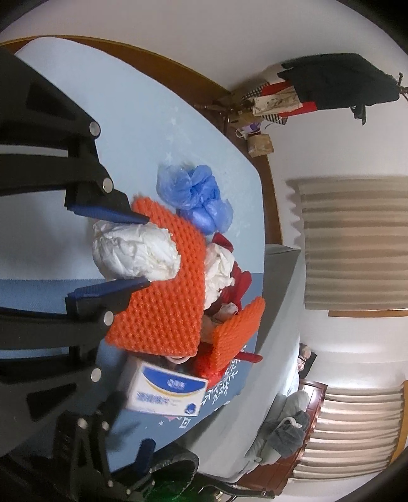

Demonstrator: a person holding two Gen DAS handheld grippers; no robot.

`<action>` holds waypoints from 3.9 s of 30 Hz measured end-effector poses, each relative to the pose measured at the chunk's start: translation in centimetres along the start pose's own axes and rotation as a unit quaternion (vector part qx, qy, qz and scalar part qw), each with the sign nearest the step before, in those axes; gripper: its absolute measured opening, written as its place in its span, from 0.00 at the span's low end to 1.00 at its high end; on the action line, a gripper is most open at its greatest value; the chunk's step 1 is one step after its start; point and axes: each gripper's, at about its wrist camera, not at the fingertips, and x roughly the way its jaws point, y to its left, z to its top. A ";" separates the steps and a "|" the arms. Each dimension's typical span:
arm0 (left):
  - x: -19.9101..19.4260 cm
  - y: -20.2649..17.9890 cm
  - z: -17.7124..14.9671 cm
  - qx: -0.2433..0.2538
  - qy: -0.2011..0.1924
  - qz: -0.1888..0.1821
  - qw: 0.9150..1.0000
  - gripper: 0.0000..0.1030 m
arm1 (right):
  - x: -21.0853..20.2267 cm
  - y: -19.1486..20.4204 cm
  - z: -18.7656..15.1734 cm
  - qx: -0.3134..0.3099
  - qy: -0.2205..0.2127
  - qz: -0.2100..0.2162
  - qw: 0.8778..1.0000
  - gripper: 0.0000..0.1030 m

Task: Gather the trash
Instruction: 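Lift the tissue ball with the left tool while the right tool lifts the alcohol pad box, then drop the tissue ball and alcohol pad box into the black bin with both tools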

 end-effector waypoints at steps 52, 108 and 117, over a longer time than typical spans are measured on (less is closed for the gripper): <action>1.1 -2.8 1.4 0.011 -0.006 -0.031 0.999 0.35 | -1.3 -5.0 -0.1 0.092 0.010 -0.042 0.995 0.95; -4.4 -32.4 4.5 0.160 -0.053 -0.301 0.939 0.47 | -15.7 -27.9 -8.4 0.242 -0.067 -0.191 0.949 0.56; -4.3 -30.8 4.9 0.149 -0.061 -0.277 0.947 0.73 | -16.4 -28.2 -8.6 0.242 -0.093 -0.203 0.944 0.90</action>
